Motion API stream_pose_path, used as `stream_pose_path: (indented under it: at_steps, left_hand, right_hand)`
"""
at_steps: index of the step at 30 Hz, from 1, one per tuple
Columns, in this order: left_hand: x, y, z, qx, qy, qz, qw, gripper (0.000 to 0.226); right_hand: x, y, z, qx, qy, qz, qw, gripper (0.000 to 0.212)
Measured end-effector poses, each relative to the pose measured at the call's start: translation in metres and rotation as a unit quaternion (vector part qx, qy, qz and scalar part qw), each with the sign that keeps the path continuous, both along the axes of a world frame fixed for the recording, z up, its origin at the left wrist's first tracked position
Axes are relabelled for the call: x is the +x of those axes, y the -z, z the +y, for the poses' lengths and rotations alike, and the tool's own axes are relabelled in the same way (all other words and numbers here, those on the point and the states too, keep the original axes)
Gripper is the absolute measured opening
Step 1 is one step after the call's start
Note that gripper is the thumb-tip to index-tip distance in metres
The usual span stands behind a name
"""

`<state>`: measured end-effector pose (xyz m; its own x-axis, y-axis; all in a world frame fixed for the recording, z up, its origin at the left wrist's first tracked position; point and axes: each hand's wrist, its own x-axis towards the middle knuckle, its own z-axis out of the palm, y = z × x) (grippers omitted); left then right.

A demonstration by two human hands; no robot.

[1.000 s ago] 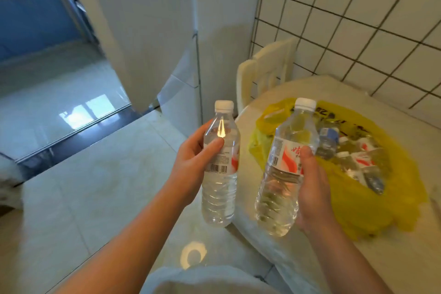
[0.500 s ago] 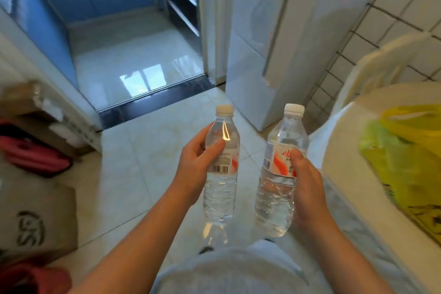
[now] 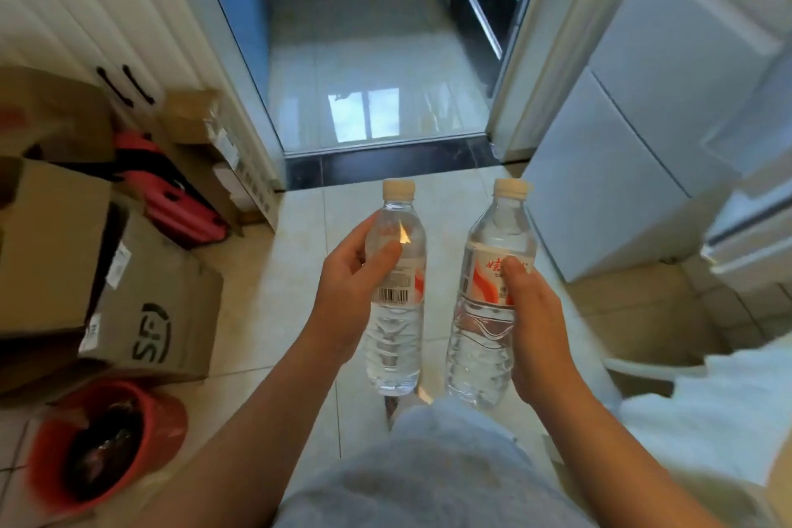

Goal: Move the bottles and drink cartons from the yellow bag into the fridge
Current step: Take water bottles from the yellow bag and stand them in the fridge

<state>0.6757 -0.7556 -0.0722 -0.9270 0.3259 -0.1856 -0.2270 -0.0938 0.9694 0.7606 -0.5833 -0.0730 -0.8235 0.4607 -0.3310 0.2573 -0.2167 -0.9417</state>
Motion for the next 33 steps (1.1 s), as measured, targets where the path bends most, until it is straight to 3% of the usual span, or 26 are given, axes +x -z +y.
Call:
stream_pose_path:
  at_steps: [10, 16, 24, 30, 33]
  left_hand:
    - [-0.181, -0.015, 0.050, 0.005, 0.005, 0.009, 1.000, 0.044]
    - [-0.267, -0.013, 0.094, 0.038, 0.030, -0.007, 0.999, 0.049]
    - [-0.408, -0.009, 0.211, 0.051, 0.161, 0.002, 0.986, 0.039]
    - [-0.498, -0.022, 0.319, 0.092, 0.323, -0.012, 0.942, 0.043]
    - [-0.524, -0.025, 0.373, 0.096, 0.389, -0.008, 0.916, 0.053]
  right_hand:
    - [-0.189, -0.010, 0.047, 0.007, -0.060, 0.018, 0.998, 0.055]
    - [-0.262, -0.014, 0.085, 0.005, -0.023, 0.022, 0.999, 0.060]
    - [-0.365, -0.014, 0.166, 0.023, 0.145, 0.018, 0.989, 0.057]
    - [-0.422, -0.022, 0.234, 0.050, 0.297, -0.002, 0.953, 0.028]
    - [-0.438, -0.028, 0.263, 0.055, 0.362, -0.002, 0.930, 0.026]
